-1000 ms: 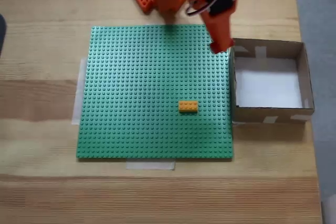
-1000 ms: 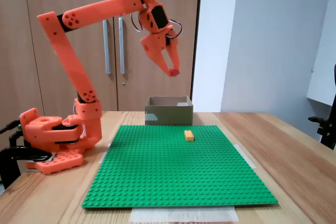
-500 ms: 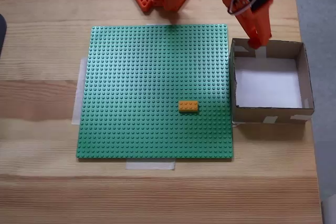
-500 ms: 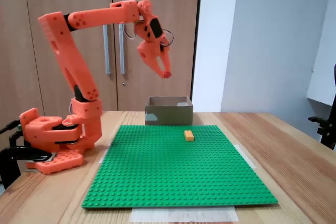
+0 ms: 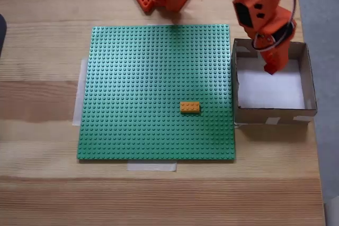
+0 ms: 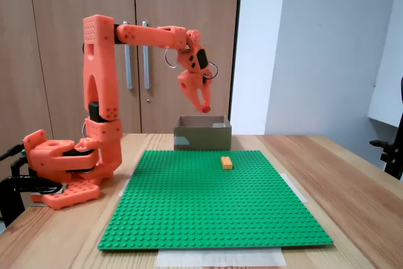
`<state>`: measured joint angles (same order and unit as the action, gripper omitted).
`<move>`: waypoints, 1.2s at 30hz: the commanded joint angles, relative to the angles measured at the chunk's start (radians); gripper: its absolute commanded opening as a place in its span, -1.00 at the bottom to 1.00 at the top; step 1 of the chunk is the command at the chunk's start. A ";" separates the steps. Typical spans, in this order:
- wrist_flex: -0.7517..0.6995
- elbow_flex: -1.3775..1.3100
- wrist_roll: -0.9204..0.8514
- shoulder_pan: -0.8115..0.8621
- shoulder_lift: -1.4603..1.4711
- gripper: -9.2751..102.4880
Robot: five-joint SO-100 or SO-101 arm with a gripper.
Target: Pick the red lego block and put it in the box.
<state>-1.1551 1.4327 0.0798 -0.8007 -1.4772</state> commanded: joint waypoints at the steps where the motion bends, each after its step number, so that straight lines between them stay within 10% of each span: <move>1: 0.026 -0.066 0.000 0.002 0.028 -0.85; 36: -0.040 -0.221 -0.126 -0.048 0.364 -0.68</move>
<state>-1.2057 1.2395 -0.0675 -0.8544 -1.1060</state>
